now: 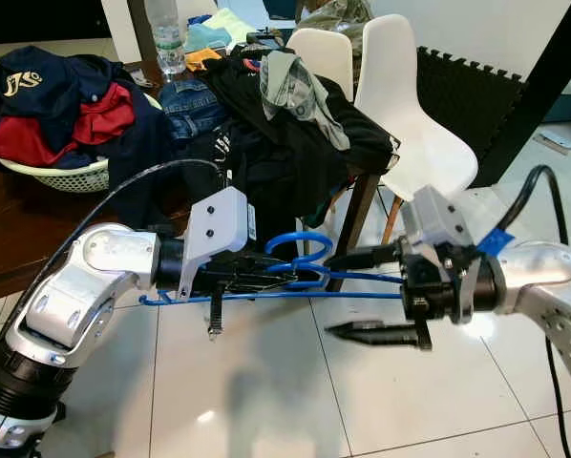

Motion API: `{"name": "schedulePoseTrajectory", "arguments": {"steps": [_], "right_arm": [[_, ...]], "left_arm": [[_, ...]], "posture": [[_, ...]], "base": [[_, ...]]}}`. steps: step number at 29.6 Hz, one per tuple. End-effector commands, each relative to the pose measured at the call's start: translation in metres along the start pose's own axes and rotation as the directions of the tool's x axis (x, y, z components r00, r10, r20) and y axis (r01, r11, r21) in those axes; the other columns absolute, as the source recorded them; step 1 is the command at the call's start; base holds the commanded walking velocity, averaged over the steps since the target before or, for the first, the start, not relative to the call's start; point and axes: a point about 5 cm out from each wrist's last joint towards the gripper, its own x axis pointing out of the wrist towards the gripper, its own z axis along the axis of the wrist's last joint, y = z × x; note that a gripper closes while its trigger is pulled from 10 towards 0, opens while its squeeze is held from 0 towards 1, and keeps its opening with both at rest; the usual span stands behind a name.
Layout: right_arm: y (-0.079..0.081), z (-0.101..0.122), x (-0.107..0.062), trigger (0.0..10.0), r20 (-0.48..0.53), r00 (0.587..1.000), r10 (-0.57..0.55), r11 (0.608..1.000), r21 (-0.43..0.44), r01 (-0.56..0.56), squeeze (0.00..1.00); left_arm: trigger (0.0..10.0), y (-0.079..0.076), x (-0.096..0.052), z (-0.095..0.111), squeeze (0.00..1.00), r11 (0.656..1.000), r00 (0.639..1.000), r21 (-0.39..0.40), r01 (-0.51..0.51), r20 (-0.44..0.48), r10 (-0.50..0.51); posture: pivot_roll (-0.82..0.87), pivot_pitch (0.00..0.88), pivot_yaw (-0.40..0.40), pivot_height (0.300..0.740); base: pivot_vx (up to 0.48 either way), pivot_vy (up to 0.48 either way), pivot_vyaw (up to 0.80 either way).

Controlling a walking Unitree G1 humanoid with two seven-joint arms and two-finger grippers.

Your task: Hang hanger

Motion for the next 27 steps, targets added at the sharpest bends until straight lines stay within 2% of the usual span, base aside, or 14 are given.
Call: {"name": "schedulePoseTrajectory", "arguments": {"steps": [1,9,13,14,17,18,27], "right_arm": [[0.002,0.0,0.004,10.0,0.003,1.0,-0.002,1.0,0.001,0.002,0.0],[-0.013,-0.001,0.021,10.0,0.031,0.99,-0.139,0.99,0.003,0.139,0.0],[-0.014,0.0,0.024,10.0,0.043,0.986,-0.158,0.987,0.011,0.158,0.0],[-0.014,0.0,0.024,4.3,0.048,0.986,-0.161,0.987,0.019,0.16,0.0],[-0.014,0.0,0.025,4.3,0.051,0.985,-0.163,0.987,0.022,0.162,0.0],[-0.013,0.0,0.025,0.0,0.053,0.986,-0.156,0.988,0.023,0.155,0.0],[-0.011,0.0,0.023,0.0,0.054,0.989,-0.14,0.99,0.027,0.138,0.0]], "left_arm": [[10.0,-0.003,0.004,-0.004,0.0,1.0,1.0,-0.005,0.006,0.0,-0.006],[10.0,-0.007,0.01,-0.002,0.0,0.999,0.999,-0.001,0.04,0.02,-0.04],[10.0,-0.009,0.011,-0.002,0.0,0.999,0.998,0.0,0.052,0.024,-0.052],[10.0,-0.01,0.011,-0.002,0.0,0.998,0.998,0.0,0.055,0.025,-0.055],[10.0,-0.01,0.011,-0.002,0.0,0.998,0.998,0.001,0.056,0.026,-0.056],[10.0,-0.01,0.011,-0.001,0.0,0.998,0.998,0.001,0.057,0.026,-0.057],[10.0,-0.013,0.009,-0.002,0.0,0.997,0.997,0.001,0.075,0.021,-0.075]], "posture": [[0.08,0.134,0.009,0.74],[0.08,0.124,0.01,0.74],[0.08,0.119,0.011,0.74],[0.08,0.118,0.012,0.74],[0.08,0.118,0.012,0.74],[0.07,0.121,0.012,0.74],[0.08,0.127,0.012,0.74]], "base": [[0.0,0.0,0.0],[0.0,0.0,0.0],[0.0,0.0,0.0],[0.0,0.0,0.0],[0.0,0.0,0.0],[0.0,0.0,0.0],[0.0,0.0,0.0]]}}
